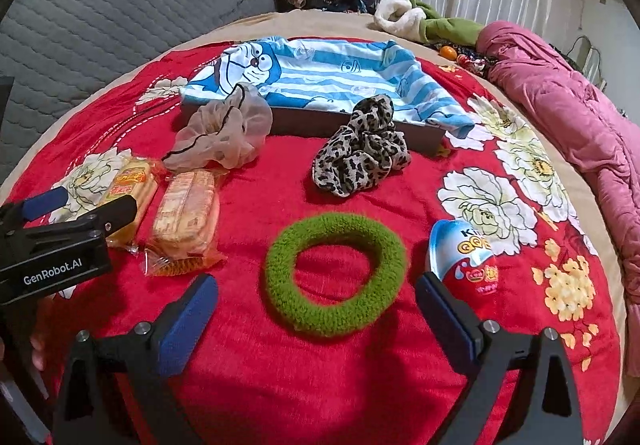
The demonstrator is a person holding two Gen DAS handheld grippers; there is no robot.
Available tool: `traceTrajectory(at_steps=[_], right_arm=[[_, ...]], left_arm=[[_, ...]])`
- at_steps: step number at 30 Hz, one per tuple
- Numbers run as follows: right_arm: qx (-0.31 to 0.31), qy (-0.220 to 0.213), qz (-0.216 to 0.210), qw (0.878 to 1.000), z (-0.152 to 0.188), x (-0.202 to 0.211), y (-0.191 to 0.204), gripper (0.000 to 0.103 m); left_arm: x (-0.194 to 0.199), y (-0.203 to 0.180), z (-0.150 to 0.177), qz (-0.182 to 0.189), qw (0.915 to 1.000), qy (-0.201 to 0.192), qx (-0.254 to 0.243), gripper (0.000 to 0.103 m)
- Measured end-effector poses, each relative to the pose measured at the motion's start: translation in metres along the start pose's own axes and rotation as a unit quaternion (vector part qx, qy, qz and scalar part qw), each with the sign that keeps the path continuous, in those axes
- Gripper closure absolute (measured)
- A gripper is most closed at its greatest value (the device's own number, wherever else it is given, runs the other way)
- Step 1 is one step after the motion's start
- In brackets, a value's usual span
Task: Organize objects
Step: 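Close left tool on the yellow rice-cake packet while right tool grasps the green fuzzy ring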
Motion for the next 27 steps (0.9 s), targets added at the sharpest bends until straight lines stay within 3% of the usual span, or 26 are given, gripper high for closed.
traceTrajectory(at_steps=[10,14,18,23,27], right_arm=[[-0.004,0.020,-0.004,1.000,-0.003,-0.019,-0.003,0.017],[-0.012,0.023,-0.007,1.000,-0.006,-0.022,-0.008,0.028],[-0.011,0.020,-0.013,1.000,-0.007,-0.021,-0.011,0.040],[-0.008,0.019,-0.021,1.000,-0.006,-0.019,-0.011,0.058],[-0.006,0.018,-0.022,1.000,-0.007,-0.018,-0.011,0.066]], left_arm=[[-0.017,-0.004,-0.002,-0.014,0.9997,0.015,-0.010,0.002],[-0.019,-0.007,-0.003,-0.013,0.9995,0.022,-0.017,0.013],[-0.021,-0.010,-0.003,0.019,0.9990,0.037,-0.018,0.049],[-0.021,-0.009,0.001,0.044,0.9983,0.039,-0.004,0.058],[-0.021,-0.007,0.002,0.056,0.9977,0.039,0.001,0.060]])
Point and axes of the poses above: each gripper's, at about its wrist camera, not at the fingertips, and x roughly against the way its jaws point, y to its left, z to its underside, the point moved 1 cm from there along -x, roughly the way its jaws point, and after that the axes turned 11 degrees about -x, right-handed, at the moved point
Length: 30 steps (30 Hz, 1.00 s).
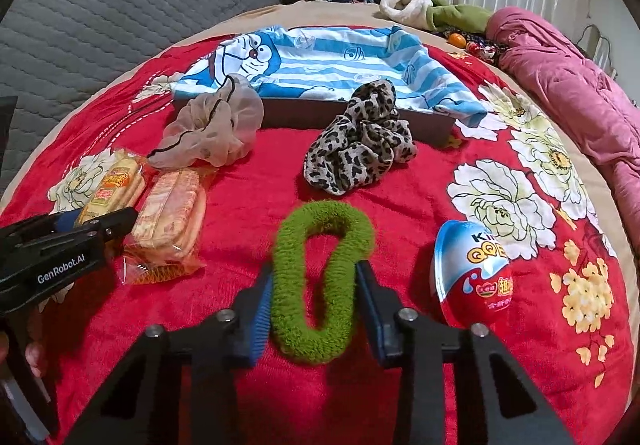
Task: Organize objects
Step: 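Close left tool on the yellow rice-cake packet while right tool grasps the green fuzzy ring, then lift the rice-cake packet with left tool while right tool lifts the green ring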
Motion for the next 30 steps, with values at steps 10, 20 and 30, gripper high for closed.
traceTrajectory(at_steps=[10,20,30], right_arm=[[-0.005,-0.013,-0.018,1.000,-0.001,0.009,0.000,0.078],[-0.011,-0.015,-0.042,0.999,0.003,0.020,0.003,0.079],[-0.015,-0.027,-0.047,0.998,0.007,0.036,0.002,0.079]], left_arm=[[0.003,0.004,0.003,0.016,0.9998,-0.008,0.008,0.063],[0.016,0.004,0.005,0.020,0.9995,-0.021,0.012,0.064],[0.040,-0.001,0.012,0.012,0.9992,-0.037,0.003,0.064]])
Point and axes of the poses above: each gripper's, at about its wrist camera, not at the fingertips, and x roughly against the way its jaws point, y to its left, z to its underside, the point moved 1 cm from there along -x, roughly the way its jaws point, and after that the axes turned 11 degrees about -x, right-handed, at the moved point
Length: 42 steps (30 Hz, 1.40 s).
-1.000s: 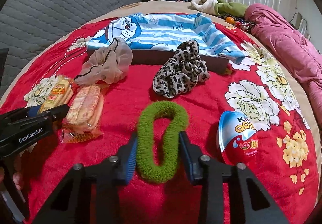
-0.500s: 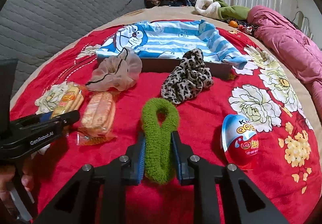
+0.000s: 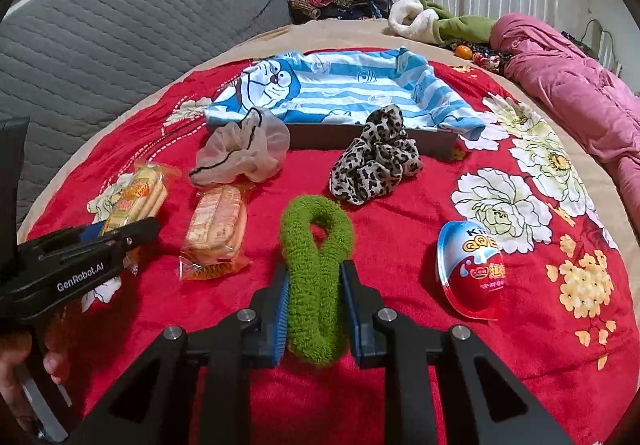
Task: Organize objects
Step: 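Lift the rice-cake packet with left tool while right tool lifts the green ring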
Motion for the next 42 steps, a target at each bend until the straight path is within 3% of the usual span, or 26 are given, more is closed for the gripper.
traceTrajectory(at_steps=[22,42], right_arm=[[0.002,-0.029,-0.010,1.000,0.012,0.045,0.004,0.079],[0.015,-0.083,-0.014,0.996,0.008,0.104,0.017,0.079]], left_arm=[[0.055,-0.026,0.015,-0.011,0.9992,-0.029,-0.025,0.064],[0.122,-0.034,0.013,-0.023,0.9954,-0.086,-0.036,0.064]])
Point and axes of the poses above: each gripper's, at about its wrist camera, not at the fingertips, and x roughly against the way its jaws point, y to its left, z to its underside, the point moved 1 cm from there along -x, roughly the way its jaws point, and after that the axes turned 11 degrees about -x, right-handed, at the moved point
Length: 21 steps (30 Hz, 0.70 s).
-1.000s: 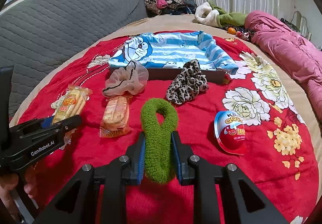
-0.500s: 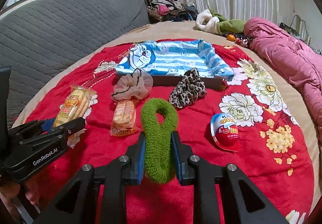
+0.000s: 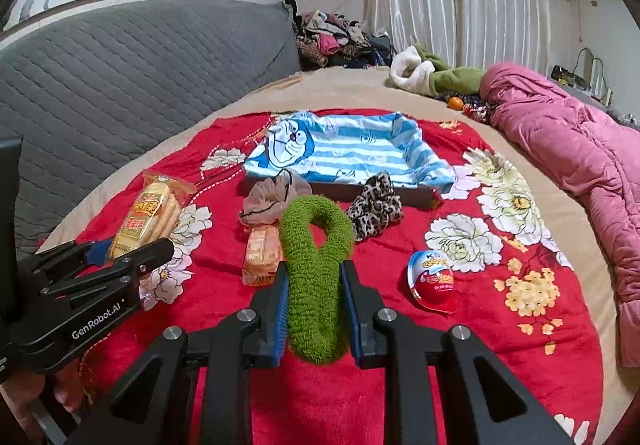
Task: Organize objects
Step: 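Lift the rice-cake packet with left tool while right tool lifts the green ring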
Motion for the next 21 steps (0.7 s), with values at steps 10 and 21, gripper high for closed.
traceTrajectory(at_steps=[10,21], right_arm=[[0.003,-0.021,0.000,1.000,-0.002,0.023,0.004,0.079],[0.005,-0.045,-0.001,0.999,-0.005,0.047,0.007,0.079]], left_arm=[[0.023,-0.001,-0.003,0.000,0.9999,-0.015,-0.001,0.064],[0.049,-0.003,-0.007,-0.005,0.9992,-0.039,-0.004,0.064]])
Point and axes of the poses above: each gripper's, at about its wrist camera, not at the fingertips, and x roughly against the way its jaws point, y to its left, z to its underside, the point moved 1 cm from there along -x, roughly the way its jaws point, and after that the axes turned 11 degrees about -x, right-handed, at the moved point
